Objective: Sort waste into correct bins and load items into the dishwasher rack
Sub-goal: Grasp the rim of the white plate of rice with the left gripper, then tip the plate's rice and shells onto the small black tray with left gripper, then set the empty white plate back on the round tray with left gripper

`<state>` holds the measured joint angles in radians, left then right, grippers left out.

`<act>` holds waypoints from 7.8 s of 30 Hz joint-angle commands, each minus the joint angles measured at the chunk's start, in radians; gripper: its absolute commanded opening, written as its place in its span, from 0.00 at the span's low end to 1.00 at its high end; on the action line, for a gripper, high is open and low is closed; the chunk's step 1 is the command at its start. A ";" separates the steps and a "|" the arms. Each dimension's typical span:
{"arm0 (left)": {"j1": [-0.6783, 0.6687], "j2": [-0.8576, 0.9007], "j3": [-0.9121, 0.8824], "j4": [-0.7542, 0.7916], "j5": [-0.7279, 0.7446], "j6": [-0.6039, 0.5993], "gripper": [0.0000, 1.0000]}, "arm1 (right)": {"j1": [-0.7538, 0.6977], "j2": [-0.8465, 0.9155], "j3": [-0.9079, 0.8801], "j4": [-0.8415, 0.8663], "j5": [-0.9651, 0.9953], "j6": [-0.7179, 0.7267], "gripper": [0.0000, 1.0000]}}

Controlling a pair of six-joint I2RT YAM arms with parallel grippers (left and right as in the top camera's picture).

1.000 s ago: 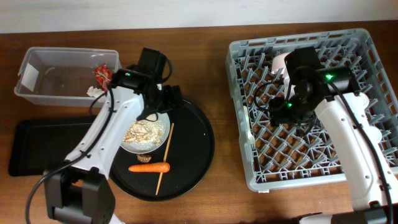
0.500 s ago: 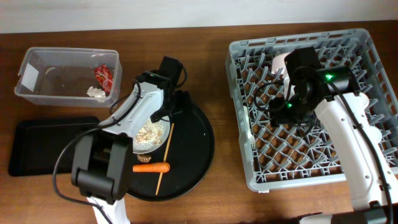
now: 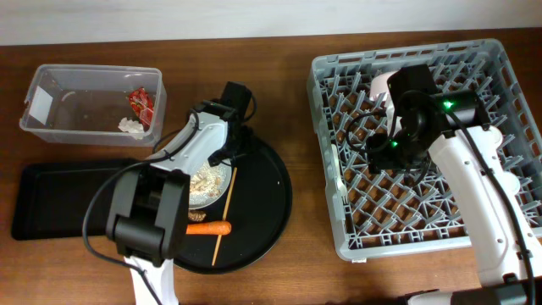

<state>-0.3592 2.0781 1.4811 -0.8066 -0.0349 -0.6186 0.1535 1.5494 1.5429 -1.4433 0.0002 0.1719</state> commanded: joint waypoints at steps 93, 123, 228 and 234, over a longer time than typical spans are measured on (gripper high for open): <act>0.568 -0.130 0.437 -0.655 0.093 0.332 0.00 | -0.003 -0.005 0.013 -0.046 0.012 -0.037 0.66; 0.963 -0.130 0.402 -0.643 0.732 0.603 0.00 | -0.003 -0.005 0.013 -0.047 0.012 -0.033 0.66; -0.233 -0.225 -0.040 -0.295 0.121 0.312 0.00 | -0.003 -0.005 0.013 -0.061 0.012 -0.033 0.62; -0.232 -0.225 -0.061 -0.261 0.117 0.313 0.41 | -0.003 -0.005 0.013 -0.060 0.012 -0.033 0.62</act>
<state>-0.5900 1.8717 1.4235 -1.0767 0.1055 -0.2863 0.1535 1.5494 1.5429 -1.5032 0.0032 0.1349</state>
